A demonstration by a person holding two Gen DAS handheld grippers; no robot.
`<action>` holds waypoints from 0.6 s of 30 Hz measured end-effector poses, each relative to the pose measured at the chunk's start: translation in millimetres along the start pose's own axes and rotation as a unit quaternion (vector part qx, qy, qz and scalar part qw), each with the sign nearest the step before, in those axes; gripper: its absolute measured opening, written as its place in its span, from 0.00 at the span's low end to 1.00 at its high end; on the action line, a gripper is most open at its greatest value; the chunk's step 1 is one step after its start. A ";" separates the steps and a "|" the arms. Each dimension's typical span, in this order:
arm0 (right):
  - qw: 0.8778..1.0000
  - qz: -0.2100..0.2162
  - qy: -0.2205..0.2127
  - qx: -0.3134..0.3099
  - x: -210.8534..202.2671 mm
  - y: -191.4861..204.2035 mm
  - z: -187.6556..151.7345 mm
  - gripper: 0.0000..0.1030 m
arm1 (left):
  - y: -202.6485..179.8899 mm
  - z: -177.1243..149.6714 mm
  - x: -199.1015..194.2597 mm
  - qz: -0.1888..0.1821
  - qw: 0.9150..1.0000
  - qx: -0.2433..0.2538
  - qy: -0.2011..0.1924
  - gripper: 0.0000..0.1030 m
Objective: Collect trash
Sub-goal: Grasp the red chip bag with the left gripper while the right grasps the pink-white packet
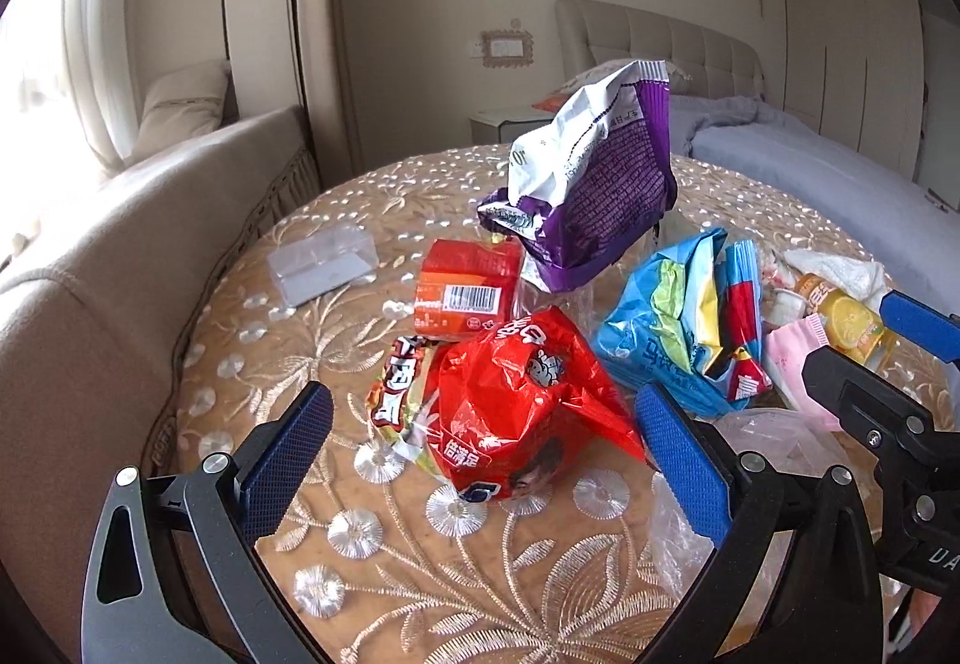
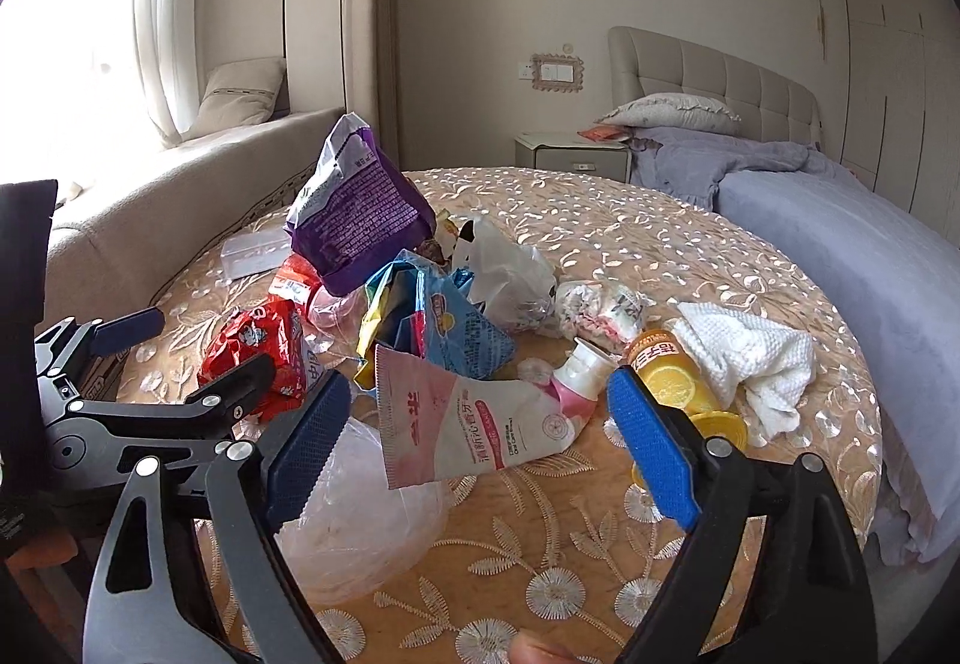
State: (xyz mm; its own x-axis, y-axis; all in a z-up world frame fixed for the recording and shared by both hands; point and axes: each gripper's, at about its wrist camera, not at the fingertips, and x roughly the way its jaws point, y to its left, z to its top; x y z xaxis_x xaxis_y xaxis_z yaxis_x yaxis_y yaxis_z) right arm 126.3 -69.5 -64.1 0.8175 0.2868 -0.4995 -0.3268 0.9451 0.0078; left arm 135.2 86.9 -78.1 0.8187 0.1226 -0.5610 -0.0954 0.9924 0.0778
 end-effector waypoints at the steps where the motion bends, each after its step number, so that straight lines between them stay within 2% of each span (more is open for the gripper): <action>1: 1.000 0.002 0.010 -0.005 4.7 1.2 0.1 0.72 | 0.6 1.4 5.0 -0.005 1.000 0.004 0.007 0.96; 3: 0.999 0.015 0.028 -0.012 12.3 2.7 -1.9 0.52 | 2.2 3.9 15.7 -0.005 1.000 0.014 0.023 0.96; 4: 0.999 0.017 0.033 -0.012 15.7 3.4 -2.9 0.46 | 2.4 4.9 20.0 -0.005 0.999 0.020 0.029 0.96; 6: 0.999 0.022 0.040 -0.017 19.6 5.1 -5.5 0.25 | 2.4 7.0 27.9 -0.003 0.999 0.030 0.037 0.96; 7: 0.999 0.022 0.044 -0.021 21.4 6.2 -6.5 0.08 | 3.7 8.0 32.8 -0.002 0.999 0.030 0.045 0.96; 8: 0.999 0.016 0.044 -0.024 22.6 7.8 -7.1 0.07 | 4.8 9.4 36.6 -0.008 0.998 0.030 0.049 0.94; 9: 0.999 0.011 0.041 -0.026 22.5 7.5 -8.0 0.04 | 5.2 10.4 39.5 -0.017 0.998 0.030 0.051 0.79; 10: 0.999 0.008 0.038 -0.026 22.0 6.7 -8.1 0.04 | 5.0 11.5 42.9 -0.018 0.998 0.032 0.054 0.71; 14: 0.999 0.013 0.036 -0.015 19.0 -1.0 -4.2 0.03 | -3.5 16.5 39.0 -0.010 0.998 0.055 0.042 0.62; 15: 0.999 0.012 0.035 -0.015 17.8 -2.5 -2.7 0.03 | -4.9 17.1 36.9 -0.010 0.998 0.055 0.041 0.53; 16: 0.999 0.009 0.033 -0.015 15.6 -3.7 -1.2 0.03 | -5.1 17.3 33.8 -0.011 0.998 0.053 0.038 0.50; 18: 0.999 0.009 0.032 -0.012 11.0 -6.4 2.3 0.03 | -3.8 17.2 25.5 -0.014 0.998 0.044 0.033 0.50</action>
State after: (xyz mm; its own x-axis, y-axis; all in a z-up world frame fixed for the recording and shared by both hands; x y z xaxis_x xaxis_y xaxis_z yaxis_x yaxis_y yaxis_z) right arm 138.4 -72.0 -67.6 0.7802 0.2923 -0.5530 -0.3525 0.9358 -0.0026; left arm 166.2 86.1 -78.5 0.7813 0.0983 -0.6164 -0.0210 0.9911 0.1314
